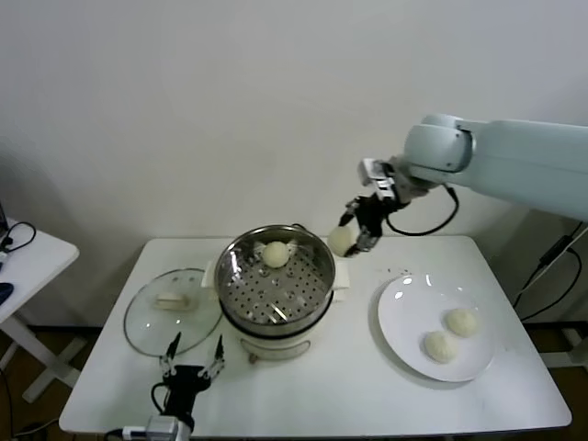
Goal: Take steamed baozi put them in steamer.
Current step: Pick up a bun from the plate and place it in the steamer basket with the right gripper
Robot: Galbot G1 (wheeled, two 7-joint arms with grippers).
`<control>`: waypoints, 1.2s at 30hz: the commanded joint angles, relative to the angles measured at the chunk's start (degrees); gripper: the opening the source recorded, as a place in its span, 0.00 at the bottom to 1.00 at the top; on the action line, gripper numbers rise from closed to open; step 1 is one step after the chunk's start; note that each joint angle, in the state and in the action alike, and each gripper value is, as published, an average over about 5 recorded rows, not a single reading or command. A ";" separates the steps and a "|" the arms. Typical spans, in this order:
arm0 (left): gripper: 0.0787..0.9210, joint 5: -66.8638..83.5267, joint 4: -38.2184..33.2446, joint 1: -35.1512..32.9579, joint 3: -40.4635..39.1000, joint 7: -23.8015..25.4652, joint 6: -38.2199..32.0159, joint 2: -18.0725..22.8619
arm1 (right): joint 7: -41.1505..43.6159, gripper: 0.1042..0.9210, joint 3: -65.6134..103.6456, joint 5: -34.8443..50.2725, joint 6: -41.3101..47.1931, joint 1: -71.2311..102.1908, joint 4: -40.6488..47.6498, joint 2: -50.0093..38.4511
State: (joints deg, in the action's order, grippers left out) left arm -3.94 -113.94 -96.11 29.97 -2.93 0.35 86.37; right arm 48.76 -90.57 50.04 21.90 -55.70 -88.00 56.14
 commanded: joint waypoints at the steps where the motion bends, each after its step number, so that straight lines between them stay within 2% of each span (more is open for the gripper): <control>1: 0.88 0.29 -0.64 -0.07 0.42 0.08 0.16 0.01 | -2.98 0.67 4.69 4.34 3.08 3.28 1.95 10.63; 12: 0.88 0.56 -0.88 0.10 1.26 0.14 0.20 0.60 | -4.49 0.67 6.22 -2.45 3.53 15.62 15.53 22.19; 26: 0.88 0.97 -0.72 0.23 1.84 0.14 0.08 0.60 | -5.89 0.67 7.10 -10.75 3.82 25.07 20.44 24.78; 36: 0.88 1.15 -1.02 0.14 1.91 0.13 -0.01 0.60 | -6.22 0.67 8.00 -12.28 3.65 26.96 24.53 27.02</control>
State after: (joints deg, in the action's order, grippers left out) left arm -2.86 -114.88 -95.93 31.88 -2.80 0.38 86.98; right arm 42.78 -82.98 39.39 25.40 -31.06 -66.26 81.57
